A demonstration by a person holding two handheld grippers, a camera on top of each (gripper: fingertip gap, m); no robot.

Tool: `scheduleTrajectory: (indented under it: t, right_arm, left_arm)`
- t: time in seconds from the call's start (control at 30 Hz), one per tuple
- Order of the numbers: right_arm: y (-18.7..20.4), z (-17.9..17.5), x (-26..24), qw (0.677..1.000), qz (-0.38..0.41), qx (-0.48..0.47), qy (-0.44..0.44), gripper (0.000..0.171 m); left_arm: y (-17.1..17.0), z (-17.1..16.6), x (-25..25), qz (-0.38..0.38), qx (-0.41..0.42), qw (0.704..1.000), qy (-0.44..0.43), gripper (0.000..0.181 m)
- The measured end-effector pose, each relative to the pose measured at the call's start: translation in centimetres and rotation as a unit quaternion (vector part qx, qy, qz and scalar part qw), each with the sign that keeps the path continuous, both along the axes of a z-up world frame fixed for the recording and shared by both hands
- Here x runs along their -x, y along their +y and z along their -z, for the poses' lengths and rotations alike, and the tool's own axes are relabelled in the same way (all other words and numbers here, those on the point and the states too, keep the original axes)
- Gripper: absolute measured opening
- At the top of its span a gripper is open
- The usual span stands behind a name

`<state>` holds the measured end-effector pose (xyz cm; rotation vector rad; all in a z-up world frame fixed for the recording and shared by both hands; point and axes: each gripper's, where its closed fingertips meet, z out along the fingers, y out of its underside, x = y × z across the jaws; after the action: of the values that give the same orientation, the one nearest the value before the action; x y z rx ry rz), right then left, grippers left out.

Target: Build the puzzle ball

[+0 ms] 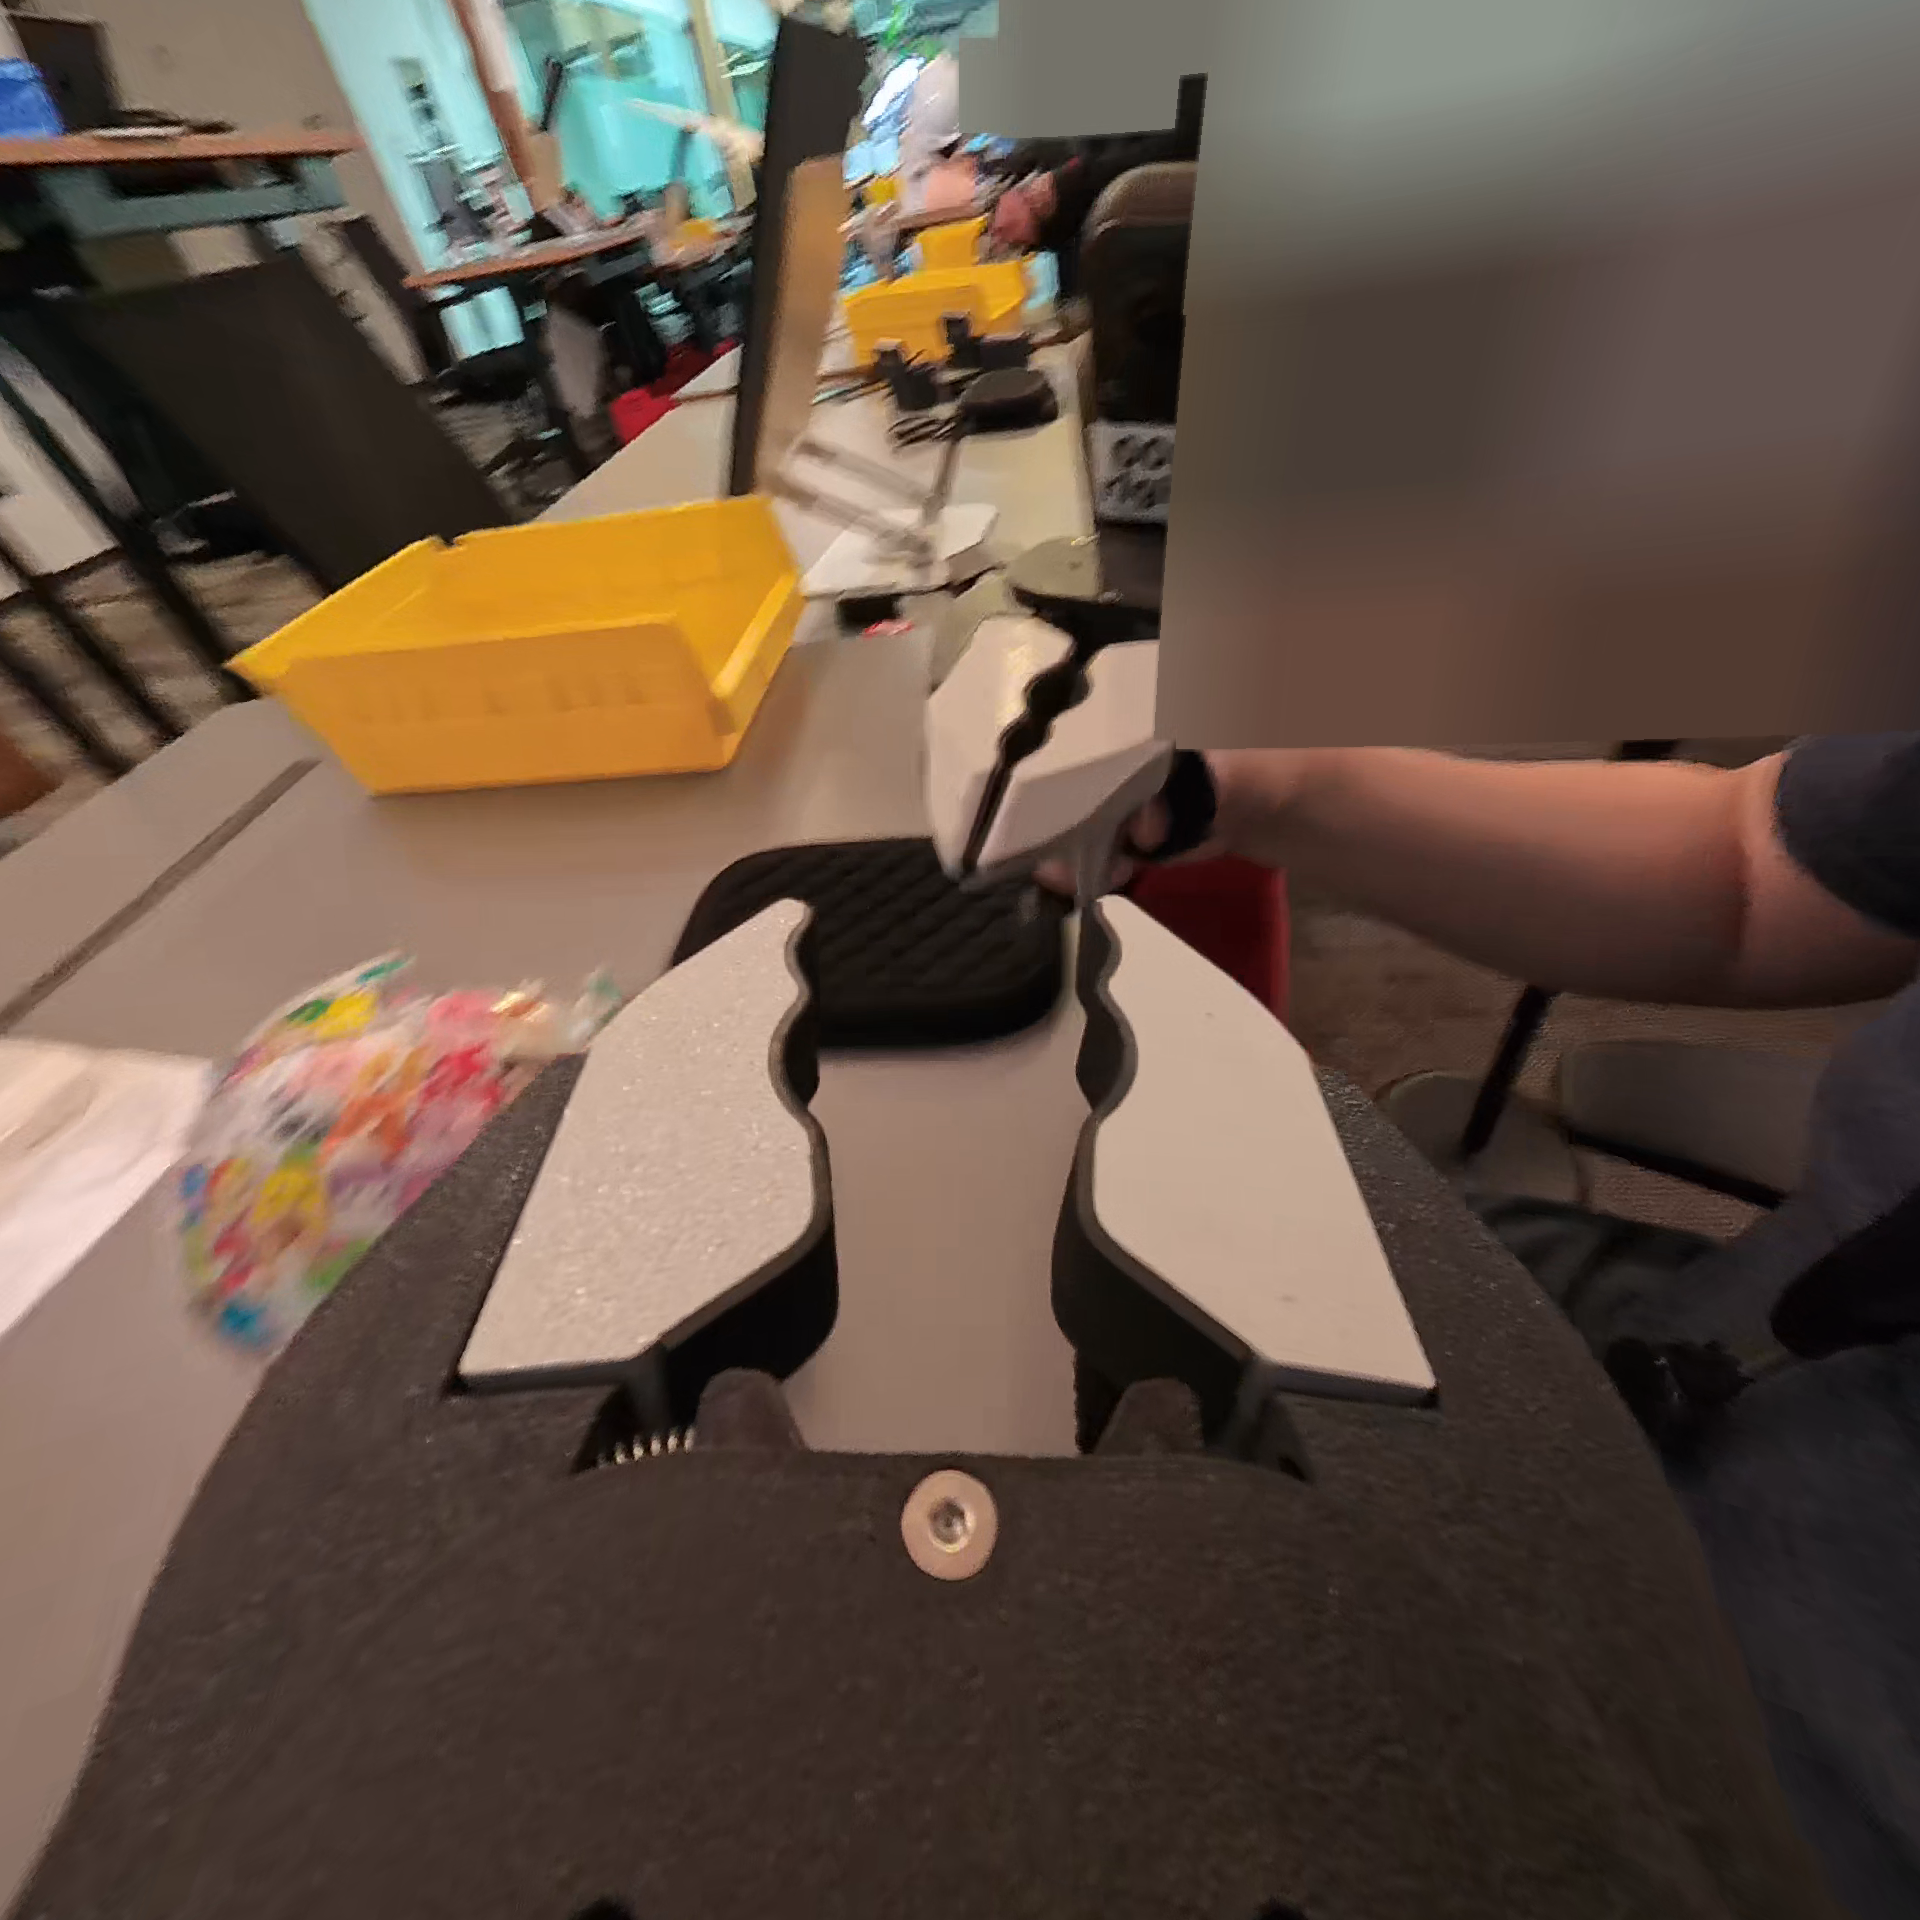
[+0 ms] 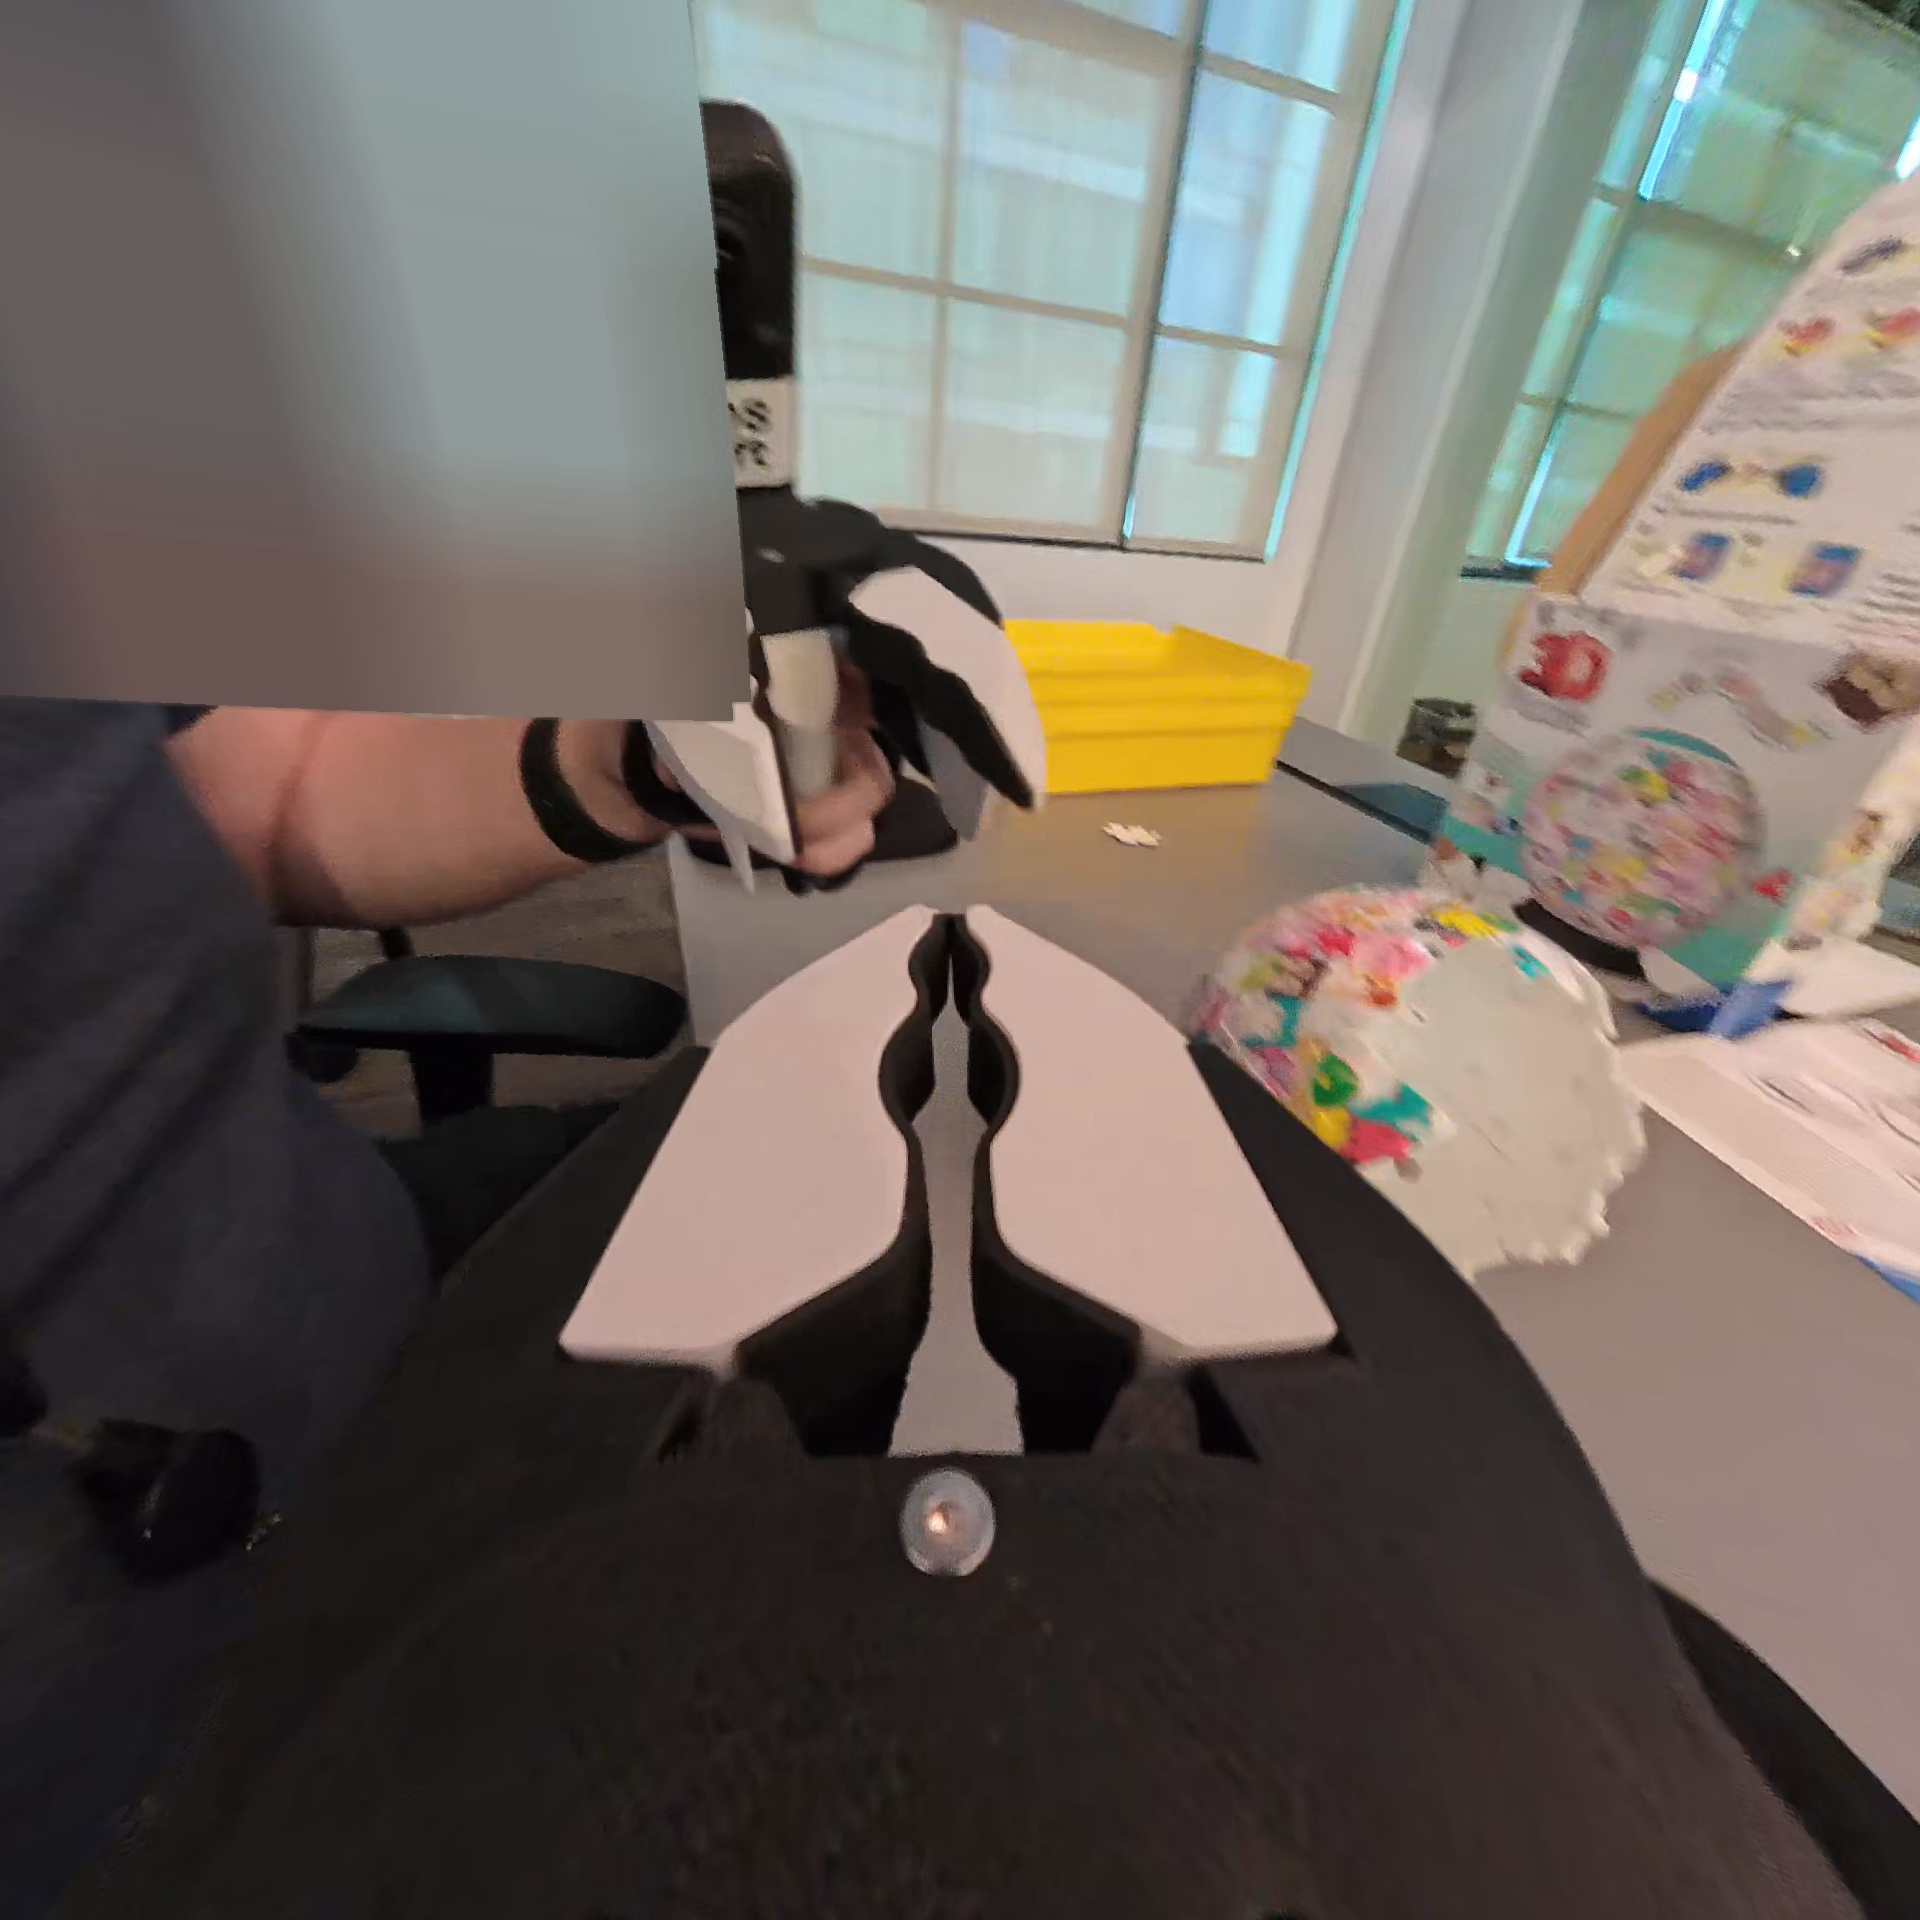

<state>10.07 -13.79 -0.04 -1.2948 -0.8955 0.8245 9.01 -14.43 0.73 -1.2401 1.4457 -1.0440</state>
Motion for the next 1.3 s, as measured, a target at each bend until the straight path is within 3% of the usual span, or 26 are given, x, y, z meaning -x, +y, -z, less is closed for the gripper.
scheduleTrajectory:
  t: [0.17,0.33,0.43,0.5,0.57,0.67,0.8,0.9,1.07,1.3]
  right_arm:
    - [-0.5,-1.3,0.8,1.0,0.001,-0.019,-0.014,0.001]
    - [1.5,0.4,-1.8,0.995,0.073,0.009,-0.069,0.004]
    - [2.2,0.6,-3.8,0.995,0.087,0.023,-0.046,0.011]
    - [3.3,0.9,-6.0,0.991,0.123,0.044,-0.028,0.001]
    - [5.5,2.7,-9.9,0.97,0.219,0.087,-0.058,0.0]
    - [8.0,5.6,-17.2,0.905,0.385,0.107,-0.15,0.0]
    - [9.0,8.9,-22.9,0.84,0.473,0.187,-0.191,0.0]
    - [9.7,10.9,-25.4,0.809,0.507,0.231,-0.185,0.0]
    - [10.6,13.1,-26.6,0.797,0.518,0.255,-0.176,0.0]
    - [11.0,14.9,-27.9,0.769,0.538,0.298,-0.174,0.001]
  left_arm:
    - [-0.6,-0.8,0.2,-0.009,0.015,1.0,-0.015,0.049]
    - [0.0,-0.8,2.3,-0.044,0.011,0.999,-0.008,0.049]
    - [0.8,-0.6,3.5,-0.063,0.01,0.998,-0.004,0.05]
    - [1.4,-0.4,4.2,-0.076,0.01,0.997,-0.001,0.051]
    - [2.1,-0.1,4.9,-0.089,0.01,0.996,0.007,0.051]
    - [4.0,1.0,6.2,-0.126,0.005,0.992,0.031,0.053]
    - [7.0,2.9,7.7,-0.185,0.022,0.981,0.052,0.058]
    - [9.6,5.4,8.5,-0.244,0.048,0.966,0.069,0.06]
    - [12.4,8.6,10.0,-0.31,0.121,0.941,0.064,0.063]
    - [14.9,11.9,13.3,-0.389,0.126,0.903,0.132,0.066]
